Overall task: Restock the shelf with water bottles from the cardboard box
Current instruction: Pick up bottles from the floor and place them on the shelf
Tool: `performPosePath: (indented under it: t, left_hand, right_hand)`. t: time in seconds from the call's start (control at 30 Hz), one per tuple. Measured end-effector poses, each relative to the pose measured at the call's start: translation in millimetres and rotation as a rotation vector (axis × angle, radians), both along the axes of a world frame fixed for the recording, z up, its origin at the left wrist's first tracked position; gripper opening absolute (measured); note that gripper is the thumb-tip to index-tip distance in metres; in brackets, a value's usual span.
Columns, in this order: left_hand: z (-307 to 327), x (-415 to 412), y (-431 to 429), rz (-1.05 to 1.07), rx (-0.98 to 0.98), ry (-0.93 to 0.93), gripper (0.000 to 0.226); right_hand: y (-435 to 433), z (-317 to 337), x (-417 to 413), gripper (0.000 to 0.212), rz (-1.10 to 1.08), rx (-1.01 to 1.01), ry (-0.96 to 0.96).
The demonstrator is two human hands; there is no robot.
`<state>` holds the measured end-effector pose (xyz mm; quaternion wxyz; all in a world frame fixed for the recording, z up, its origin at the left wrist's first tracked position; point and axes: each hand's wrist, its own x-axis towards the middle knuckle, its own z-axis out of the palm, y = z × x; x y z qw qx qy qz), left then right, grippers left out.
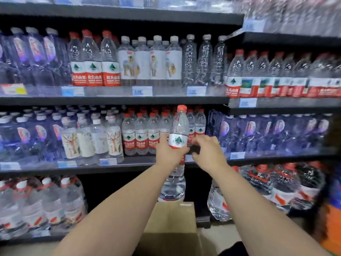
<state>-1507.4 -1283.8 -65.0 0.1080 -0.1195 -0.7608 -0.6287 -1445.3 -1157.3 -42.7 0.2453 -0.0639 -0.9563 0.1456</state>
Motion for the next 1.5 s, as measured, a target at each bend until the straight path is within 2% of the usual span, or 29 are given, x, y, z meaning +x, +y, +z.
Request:
performPosePath:
  t: [0.13, 0.27, 0.47, 0.67, 0.87, 1.07, 1.23, 1.4, 1.5]
  left_hand:
    - [-16, -23, 39, -0.032, 0.030, -0.030, 0.059]
    - [-27, -49, 62, -0.030, 0.048, -0.066, 0.055]
    - [-32, -96, 94, 0.078, -0.064, -0.084, 0.054]
    - [-28, -146, 131, -0.004, -0.087, -0.122, 0.050]
    - [-48, -183, 150, 0.012, -0.145, -0.089, 0.064]
    - [-80, -189, 149, 0.061, -0.092, -0.107, 0.067]
    - [-84, -185, 147, 0.067, -0.128, -0.090, 0.067]
    - [-96, -176, 127, 0.029, -0.229, -0.105, 0.063]
    - [-104, -178, 101, 0.057, -0.416, -0.008, 0.063]
  right_hand:
    - [42, -8, -12, 0.034, -0.054, -0.002, -0.003]
    - [70, -13, -28, 0.036, -0.080, -0.011, -0.034]
    - [110, -16, -69, 0.034, -0.066, -0.038, -0.074]
    - [150, -24, -121, 0.037, 0.008, -0.016, -0.155]
    - [155, -49, -160, 0.037, 0.053, -0.058, -0.119]
    - [154, -79, -169, 0.037, 0.124, -0.127, -0.108]
    - [155, -90, -171, 0.033, 0.077, -0.175, -0.138]
    - [141, -101, -181, 0.033, 0.042, -0.375, -0.096]
    - [123, -105, -194, 0.044, 0.032, -0.512, -0.105]
